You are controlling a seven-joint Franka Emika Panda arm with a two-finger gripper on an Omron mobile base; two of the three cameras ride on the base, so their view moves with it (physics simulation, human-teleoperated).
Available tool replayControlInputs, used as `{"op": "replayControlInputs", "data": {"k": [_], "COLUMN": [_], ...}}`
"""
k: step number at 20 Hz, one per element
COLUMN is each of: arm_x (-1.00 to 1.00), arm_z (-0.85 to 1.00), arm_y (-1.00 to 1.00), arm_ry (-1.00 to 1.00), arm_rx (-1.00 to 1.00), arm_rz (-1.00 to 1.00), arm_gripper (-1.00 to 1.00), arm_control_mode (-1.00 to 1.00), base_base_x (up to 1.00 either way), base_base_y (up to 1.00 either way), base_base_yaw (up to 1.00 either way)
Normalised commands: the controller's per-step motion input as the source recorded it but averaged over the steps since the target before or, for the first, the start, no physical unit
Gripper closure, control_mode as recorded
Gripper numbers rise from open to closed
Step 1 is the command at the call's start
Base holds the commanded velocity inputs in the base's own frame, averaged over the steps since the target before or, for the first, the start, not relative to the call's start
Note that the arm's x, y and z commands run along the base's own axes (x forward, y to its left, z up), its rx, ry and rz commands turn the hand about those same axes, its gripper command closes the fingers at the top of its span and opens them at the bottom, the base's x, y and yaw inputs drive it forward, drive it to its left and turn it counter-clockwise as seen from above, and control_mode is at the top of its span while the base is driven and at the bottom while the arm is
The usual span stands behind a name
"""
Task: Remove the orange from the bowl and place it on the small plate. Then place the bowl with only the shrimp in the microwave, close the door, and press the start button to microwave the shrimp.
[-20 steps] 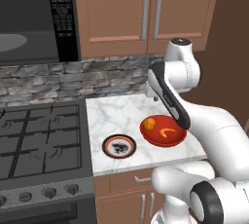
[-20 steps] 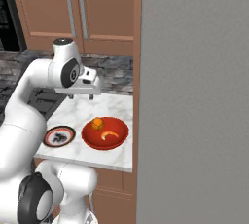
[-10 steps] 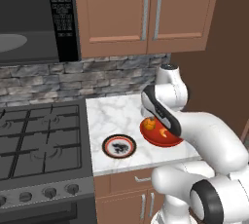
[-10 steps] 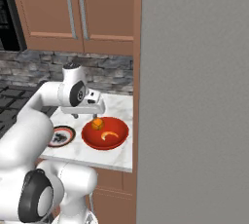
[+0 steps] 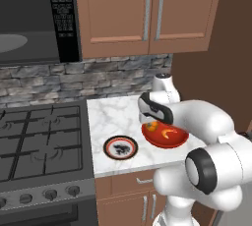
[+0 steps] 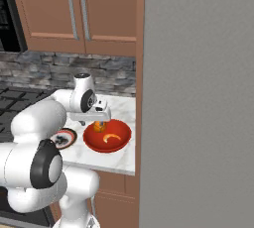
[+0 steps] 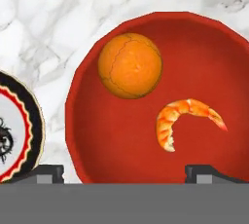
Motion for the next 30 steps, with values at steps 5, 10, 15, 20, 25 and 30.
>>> {"op": "replayControlInputs", "data": {"k": [5, 10, 15, 20, 25, 30], "arm_x": [0.3, 0.14, 0.18, 0.15, 0.19, 0.19], "arm_z": [-0.32, -0.26, -0.11, -0.17, -0.2, -0.12], "arm_y": [0.0, 0.02, 0.01, 0.0, 0.0, 0.0], "arm_ry": [0.1, 0.06, 0.0, 0.0, 0.0, 0.0], "arm_rx": [0.0, 0.0, 0.0, 0.0, 0.0, 0.0], "arm_rz": [0.0, 0.0, 0.0, 0.0, 0.0, 0.0], "arm_gripper": [-1.0, -1.0, -1.0, -1.0, -1.0, -1.0], "arm_control_mode": [-1.0, -1.0, -1.0, -1.0, -1.0, -1.0], "base_base_x": [0.0, 0.0, 0.0, 0.0, 0.0, 0.0], "base_base_y": [0.0, 0.0, 0.0, 0.0, 0.0, 0.0], "base_base_yaw": [0.0, 0.0, 0.0, 0.0, 0.0, 0.0]}}
